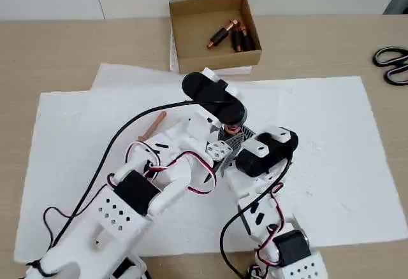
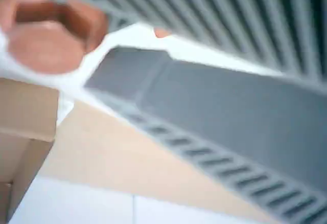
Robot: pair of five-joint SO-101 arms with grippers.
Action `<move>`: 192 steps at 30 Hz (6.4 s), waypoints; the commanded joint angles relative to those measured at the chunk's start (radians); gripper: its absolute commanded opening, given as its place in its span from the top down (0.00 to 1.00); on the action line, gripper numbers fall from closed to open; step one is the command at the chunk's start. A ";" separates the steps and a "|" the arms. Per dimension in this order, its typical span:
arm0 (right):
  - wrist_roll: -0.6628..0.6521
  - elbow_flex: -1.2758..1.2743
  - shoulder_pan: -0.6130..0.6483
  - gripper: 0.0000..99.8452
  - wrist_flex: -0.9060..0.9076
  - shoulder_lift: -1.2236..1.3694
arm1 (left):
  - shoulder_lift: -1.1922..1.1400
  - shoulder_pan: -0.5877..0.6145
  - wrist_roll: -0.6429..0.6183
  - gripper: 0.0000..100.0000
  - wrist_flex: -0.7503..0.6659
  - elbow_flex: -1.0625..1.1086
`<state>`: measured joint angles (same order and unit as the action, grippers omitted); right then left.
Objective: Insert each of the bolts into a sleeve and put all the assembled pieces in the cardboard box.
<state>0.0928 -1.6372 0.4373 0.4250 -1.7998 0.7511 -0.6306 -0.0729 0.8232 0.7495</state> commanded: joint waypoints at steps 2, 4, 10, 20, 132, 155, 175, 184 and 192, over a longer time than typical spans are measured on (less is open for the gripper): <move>0.011 0.021 -0.001 1.00 -0.028 -0.018 | 0.028 0.005 0.005 0.85 0.044 -0.093; 0.011 0.021 -0.001 1.00 -0.028 -0.018 | 0.028 0.005 0.005 0.85 0.063 -0.133; 0.011 0.021 -0.001 1.00 -0.028 -0.018 | 0.028 0.040 0.026 0.85 0.100 -0.163; 0.011 0.023 -0.001 1.00 -0.028 -0.018 | 0.100 0.068 0.071 0.85 0.167 -0.168; -0.057 3.313 -0.426 0.75 1.308 1.948 | 0.416 1.122 0.075 0.85 0.816 -0.351; -0.226 1.507 -0.432 0.75 1.285 1.130 | 0.419 1.125 0.069 0.85 0.893 -0.343; -0.227 1.111 -0.435 0.75 1.199 0.970 | 0.890 1.119 0.072 0.85 0.753 -0.131; -0.302 1.106 -0.427 0.65 1.158 0.970 | 0.964 1.122 0.069 0.85 0.752 -0.124; -0.199 1.030 -0.426 0.62 0.951 0.980 | 0.962 1.122 0.069 0.85 0.703 -0.050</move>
<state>-0.1312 -0.5800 0.0046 1.4807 -0.8086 1.7131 0.4925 0.0023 1.5597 0.6928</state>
